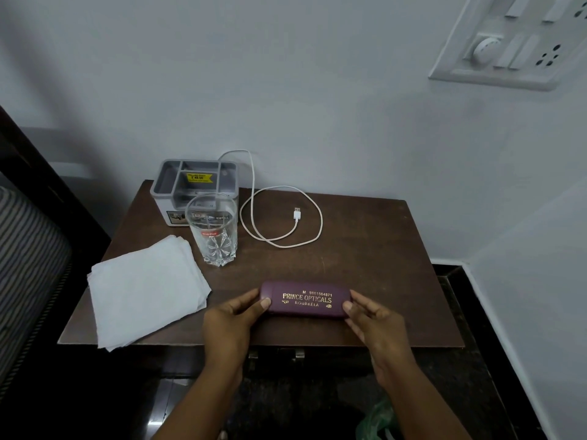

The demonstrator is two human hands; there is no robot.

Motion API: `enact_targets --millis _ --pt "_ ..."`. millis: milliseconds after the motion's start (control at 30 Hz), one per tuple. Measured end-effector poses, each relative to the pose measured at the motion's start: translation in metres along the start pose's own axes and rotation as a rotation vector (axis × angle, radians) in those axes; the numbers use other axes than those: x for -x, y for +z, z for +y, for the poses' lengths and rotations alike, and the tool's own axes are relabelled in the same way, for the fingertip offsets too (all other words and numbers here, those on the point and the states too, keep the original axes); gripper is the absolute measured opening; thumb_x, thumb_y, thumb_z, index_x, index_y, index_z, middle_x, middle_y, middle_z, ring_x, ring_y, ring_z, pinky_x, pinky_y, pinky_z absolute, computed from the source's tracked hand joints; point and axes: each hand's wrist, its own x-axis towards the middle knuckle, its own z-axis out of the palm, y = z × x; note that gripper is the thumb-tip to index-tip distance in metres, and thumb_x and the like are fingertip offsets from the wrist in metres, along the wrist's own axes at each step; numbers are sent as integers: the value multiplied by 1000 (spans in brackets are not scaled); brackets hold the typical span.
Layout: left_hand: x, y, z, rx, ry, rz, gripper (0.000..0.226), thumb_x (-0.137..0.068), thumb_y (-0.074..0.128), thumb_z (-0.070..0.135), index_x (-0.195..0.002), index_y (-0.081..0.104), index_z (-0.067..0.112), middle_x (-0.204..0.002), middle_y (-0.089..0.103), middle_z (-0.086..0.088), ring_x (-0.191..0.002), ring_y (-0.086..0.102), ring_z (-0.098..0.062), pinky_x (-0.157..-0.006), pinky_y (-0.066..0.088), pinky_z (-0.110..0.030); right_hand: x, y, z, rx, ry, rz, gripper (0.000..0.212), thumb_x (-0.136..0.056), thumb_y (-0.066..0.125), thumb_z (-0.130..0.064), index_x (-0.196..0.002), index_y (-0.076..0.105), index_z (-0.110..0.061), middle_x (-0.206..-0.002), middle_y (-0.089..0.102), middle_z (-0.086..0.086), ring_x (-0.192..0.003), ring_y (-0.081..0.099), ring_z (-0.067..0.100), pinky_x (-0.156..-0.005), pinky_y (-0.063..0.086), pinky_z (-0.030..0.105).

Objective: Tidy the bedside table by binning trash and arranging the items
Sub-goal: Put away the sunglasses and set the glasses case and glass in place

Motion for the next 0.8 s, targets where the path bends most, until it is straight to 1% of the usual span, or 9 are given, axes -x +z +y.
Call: enact_targets --millis 100,167,233,333,433,533,667,733,800 --pt "2 -1 0 -97 44 3 31 -77 74 14 -108 71 13 -97 74 -2 -87 66 -9 -91 52 -35 1 0 4 102 -93 22 39 -84 61 4 -123 57 0 -110 66 14 -84 63 13 -74 53 12" --pt "5 -1 1 -205 105 11 32 -77 74 20 -109 71 19 -98 75 -2 -89 67 -8 -91 53 -36 3 0 8 353 -264 45 46 -80 69 -4 -124 58 -10 -118 63 7 -93 62 13 -76 49 6" --pt "9 1 2 -263 152 15 34 -77 74 21 -111 70 20 -100 74 -2 -85 65 -2 -85 52 -28 6 0 13 567 -402 -12 62 -74 76 -9 -130 54 -20 -126 52 -4 -107 54 9 -82 45 8" --pt "12 6 4 -326 219 10 41 -77 74 16 -117 66 20 -99 73 -1 -78 55 13 -76 45 -10 4 -3 17 632 -491 -48 67 -72 75 -1 -128 52 -30 -130 48 -6 -117 51 11 -86 47 12" --pt "11 17 6 -376 277 -18 43 -78 72 14 -120 64 20 -102 73 -1 -78 50 17 -67 37 7 -1 -11 12 571 -493 -22 63 -73 71 6 -126 55 -25 -127 51 -5 -116 53 12 -81 45 2" --pt "4 38 7 -416 345 -55 46 -79 70 9 -123 61 19 -107 71 -1 -82 50 17 -69 35 8 -11 -23 1 540 -505 0 60 -74 69 10 -126 56 -16 -128 51 1 -116 50 10 -78 38 -6" --pt "-14 82 12 -493 424 -121 49 -80 66 1 -128 57 11 -124 64 -5 -107 53 -2 -79 30 5 -39 -44 -17 587 -549 92 57 -76 67 9 -129 54 -6 -130 52 11 -114 48 11 -77 31 -10" --pt "-22 104 15 -532 435 -154 51 -80 65 0 -130 55 10 -128 61 -6 -114 54 -8 -83 28 1 -57 -56 -24 627 -565 140 55 -78 67 5 -130 53 -8 -131 53 12 -117 49 15 -88 33 -2" --pt "-31 122 17 -564 447 -185 54 -81 64 1 -132 52 10 -130 60 -6 -119 55 -15 -83 26 -1 -75 -65 -31 663 -577 168 53 -81 66 1 -131 53 -11 -132 53 12 -121 50 22 -99 36 17"
